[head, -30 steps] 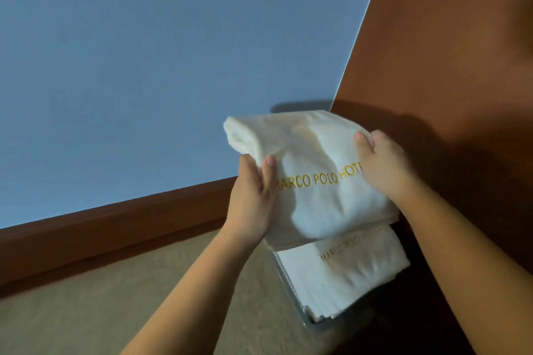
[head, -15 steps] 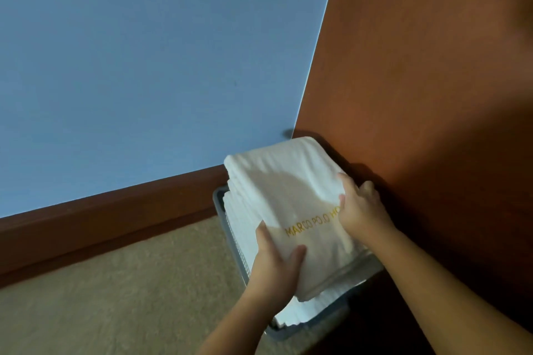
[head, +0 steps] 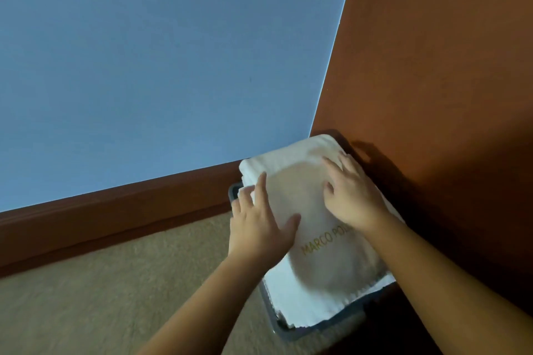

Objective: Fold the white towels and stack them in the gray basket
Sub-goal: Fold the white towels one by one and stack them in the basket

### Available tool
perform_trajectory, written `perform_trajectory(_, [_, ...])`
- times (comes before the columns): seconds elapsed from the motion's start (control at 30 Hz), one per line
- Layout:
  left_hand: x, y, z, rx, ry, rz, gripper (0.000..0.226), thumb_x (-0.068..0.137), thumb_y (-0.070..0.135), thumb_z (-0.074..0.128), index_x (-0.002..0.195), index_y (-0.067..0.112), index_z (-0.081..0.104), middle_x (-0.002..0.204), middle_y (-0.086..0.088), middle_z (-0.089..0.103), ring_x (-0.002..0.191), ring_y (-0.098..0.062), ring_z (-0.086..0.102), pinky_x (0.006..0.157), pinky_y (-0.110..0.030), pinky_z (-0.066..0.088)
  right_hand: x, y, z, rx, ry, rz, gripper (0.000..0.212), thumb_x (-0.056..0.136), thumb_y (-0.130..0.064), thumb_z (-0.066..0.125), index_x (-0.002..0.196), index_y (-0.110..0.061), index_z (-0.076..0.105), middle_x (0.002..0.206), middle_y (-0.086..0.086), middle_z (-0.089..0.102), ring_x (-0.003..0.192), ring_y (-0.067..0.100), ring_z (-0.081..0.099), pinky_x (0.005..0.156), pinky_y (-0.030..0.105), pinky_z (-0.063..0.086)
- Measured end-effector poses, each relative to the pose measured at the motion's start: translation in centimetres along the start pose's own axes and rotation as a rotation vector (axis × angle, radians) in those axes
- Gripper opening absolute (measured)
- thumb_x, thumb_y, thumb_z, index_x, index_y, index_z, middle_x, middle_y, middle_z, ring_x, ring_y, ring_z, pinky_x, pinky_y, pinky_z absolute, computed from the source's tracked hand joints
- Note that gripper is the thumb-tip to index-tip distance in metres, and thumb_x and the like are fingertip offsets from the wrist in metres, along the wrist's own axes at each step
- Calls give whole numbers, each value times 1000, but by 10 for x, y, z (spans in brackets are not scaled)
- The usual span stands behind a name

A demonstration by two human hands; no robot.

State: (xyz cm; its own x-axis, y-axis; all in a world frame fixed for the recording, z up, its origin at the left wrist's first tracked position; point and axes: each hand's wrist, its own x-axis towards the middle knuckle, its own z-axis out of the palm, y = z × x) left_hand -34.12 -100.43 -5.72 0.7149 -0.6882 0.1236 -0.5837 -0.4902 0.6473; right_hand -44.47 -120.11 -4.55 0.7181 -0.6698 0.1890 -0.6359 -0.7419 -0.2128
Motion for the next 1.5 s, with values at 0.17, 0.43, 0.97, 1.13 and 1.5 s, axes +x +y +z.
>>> perform_trajectory(0.17, [93, 9, 6, 421, -296, 152, 152, 54, 105, 51, 165, 23, -11, 172, -11, -20, 159, -31, -19, 129, -55, 0, 70, 2, 15, 78, -286, -67, 68, 107, -48, 42, 165, -36, 9, 174, -1, -6, 160, 20, -10, 129, 39, 4])
perform_trajectory(0.43, [123, -6, 47, 458, -463, 111, 168, 41, 111, 49, 164, 18, -18, 172, -11, -19, 159, -27, -21, 127, -53, -11, 78, 34, 62, 63, -367, 12, 66, 108, -55, 34, 165, -36, 8, 174, 1, -7, 160, 19, -10, 128, 33, -4])
perform_trajectory(0.97, [43, -25, 30, 293, -356, 185, 146, 53, 107, 51, 166, 31, -4, 171, -1, -26, 158, -22, -24, 126, -61, -3, 2, 15, 39, 26, -231, 72, 62, 108, -48, 24, 166, -29, 13, 174, 3, -2, 160, 20, -6, 129, 44, -1])
perform_trajectory(1.13, [-14, -89, -31, 119, -131, 37, 106, 82, 92, 44, 166, 37, 8, 175, 5, -4, 161, -16, -7, 130, -44, 3, -19, -85, 31, 155, -166, -109, 59, 109, -46, 34, 164, -26, 25, 173, 2, 11, 160, 24, 3, 129, 47, 2])
perform_trajectory(1.5, [-307, -379, -285, 231, 468, -733, 79, 94, 67, 58, 161, 35, 31, 165, 11, 35, 154, -14, 27, 124, -40, 31, -137, -505, 114, 244, -447, -890, 70, 106, -55, 39, 165, -33, 10, 174, -2, 6, 160, 27, 7, 130, 49, 9])
